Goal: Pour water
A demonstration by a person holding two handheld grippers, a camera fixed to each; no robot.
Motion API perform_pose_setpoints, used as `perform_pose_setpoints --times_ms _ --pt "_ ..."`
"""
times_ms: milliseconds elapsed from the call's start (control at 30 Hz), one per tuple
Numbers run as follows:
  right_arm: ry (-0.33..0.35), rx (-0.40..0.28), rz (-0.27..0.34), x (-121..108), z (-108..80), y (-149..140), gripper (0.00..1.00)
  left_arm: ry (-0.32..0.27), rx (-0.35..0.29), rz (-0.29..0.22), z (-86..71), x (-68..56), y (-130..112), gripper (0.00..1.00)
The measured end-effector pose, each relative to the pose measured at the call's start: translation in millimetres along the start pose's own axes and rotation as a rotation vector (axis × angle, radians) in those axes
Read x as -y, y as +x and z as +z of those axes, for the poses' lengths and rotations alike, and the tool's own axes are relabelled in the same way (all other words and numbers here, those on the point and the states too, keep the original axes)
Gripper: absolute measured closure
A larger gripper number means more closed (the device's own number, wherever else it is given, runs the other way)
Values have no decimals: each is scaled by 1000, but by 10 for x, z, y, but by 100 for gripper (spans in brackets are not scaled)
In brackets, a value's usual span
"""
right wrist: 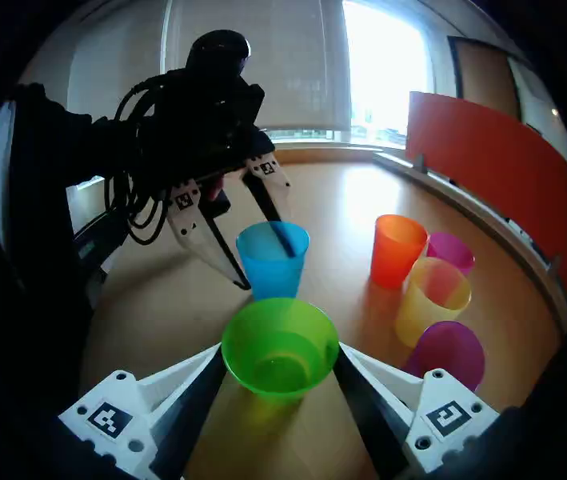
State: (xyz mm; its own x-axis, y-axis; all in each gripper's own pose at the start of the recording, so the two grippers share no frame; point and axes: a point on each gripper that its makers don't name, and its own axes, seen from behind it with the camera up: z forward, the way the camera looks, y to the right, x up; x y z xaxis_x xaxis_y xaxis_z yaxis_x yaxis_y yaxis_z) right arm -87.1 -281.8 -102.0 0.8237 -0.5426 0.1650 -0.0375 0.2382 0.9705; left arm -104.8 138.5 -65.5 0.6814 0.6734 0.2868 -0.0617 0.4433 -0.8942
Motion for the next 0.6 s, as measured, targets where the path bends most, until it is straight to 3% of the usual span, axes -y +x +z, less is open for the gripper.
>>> perform_pose_setpoints --times_ms 200,600 --pt "-9 4 11 -23 -11 -22 1 2 17 8 -7 -5 -35 16" --pt "-37 21 22 -51 -89 -158 1 19 43 13 -80 21 -127 16"
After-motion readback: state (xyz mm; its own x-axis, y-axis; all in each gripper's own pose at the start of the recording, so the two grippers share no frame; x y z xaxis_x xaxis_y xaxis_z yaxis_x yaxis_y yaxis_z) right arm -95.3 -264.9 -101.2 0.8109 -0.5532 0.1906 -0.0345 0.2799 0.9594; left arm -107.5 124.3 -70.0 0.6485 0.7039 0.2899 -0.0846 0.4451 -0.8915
